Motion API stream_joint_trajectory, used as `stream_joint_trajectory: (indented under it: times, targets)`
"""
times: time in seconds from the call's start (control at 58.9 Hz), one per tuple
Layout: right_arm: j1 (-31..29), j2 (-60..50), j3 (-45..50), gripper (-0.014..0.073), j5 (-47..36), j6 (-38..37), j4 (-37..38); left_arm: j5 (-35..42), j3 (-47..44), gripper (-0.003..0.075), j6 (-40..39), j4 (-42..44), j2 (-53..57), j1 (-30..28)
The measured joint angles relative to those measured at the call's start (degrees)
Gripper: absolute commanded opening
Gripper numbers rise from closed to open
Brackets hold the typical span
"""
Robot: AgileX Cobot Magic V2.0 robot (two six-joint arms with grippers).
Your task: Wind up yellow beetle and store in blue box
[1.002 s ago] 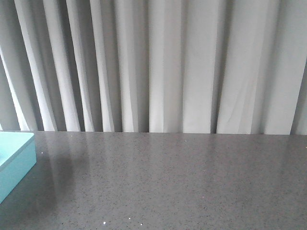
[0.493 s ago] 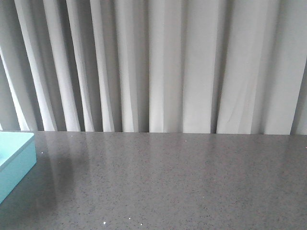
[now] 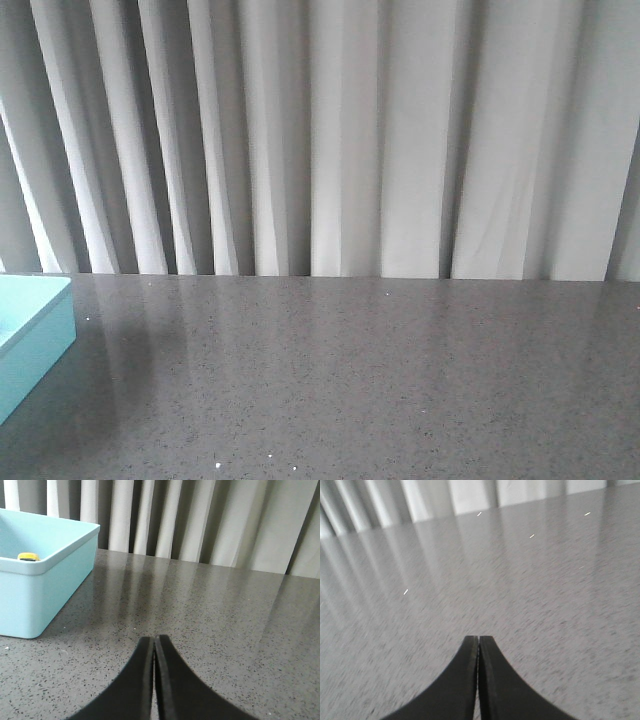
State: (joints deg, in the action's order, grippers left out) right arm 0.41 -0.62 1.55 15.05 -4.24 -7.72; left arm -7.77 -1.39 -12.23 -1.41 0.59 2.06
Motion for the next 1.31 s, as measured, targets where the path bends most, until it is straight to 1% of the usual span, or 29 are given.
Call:
stream_joint_trajectory:
  times: [0.102,0.187,0.238,0.323,0.408,0.56,0.679,1.308]
  targets:
    - [0.0,-0.1,0.0,-0.0007,-2.0,-12.5,12.0,0.0,0.0,-0.0006,0.0,0.0,0.0,0.0]
    - [0.0,-0.1,0.0,-0.0007,-3.3,-20.9,20.6,0.0,0.0,-0.0006,0.0,0.0,0.0,0.0]
    - [0.0,-0.1,0.0,-0.0007,-3.9,-24.3,23.9,0.0,0.0,-0.0006,0.0,0.0,0.0,0.0]
    - [0.0,-0.1,0.0,-0.0007,-4.4,-27.3,26.4,0.0,0.0,-0.0006,0.0,0.0,0.0,0.0]
    - [0.0,-0.1,0.0,-0.0007,-5.7,-27.8,27.0,0.0,0.0,-0.0006,0.0,0.0,0.0,0.0]
    - [0.0,-0.1,0.0,-0.0007,-11.1,-27.8,27.5,0.0,0.0,-0.0006,0.0,0.0,0.0,0.0]
    - [0.0,-0.1,0.0,-0.0007,-13.4,-27.8,27.7,0.0,0.0,-0.0006,0.0,0.0,0.0,0.0]
    - [0.0,-0.1,0.0,-0.0007,-14.0,-27.8,27.7,0.0,0.0,-0.0006,0.0,0.1,0.0,0.0]
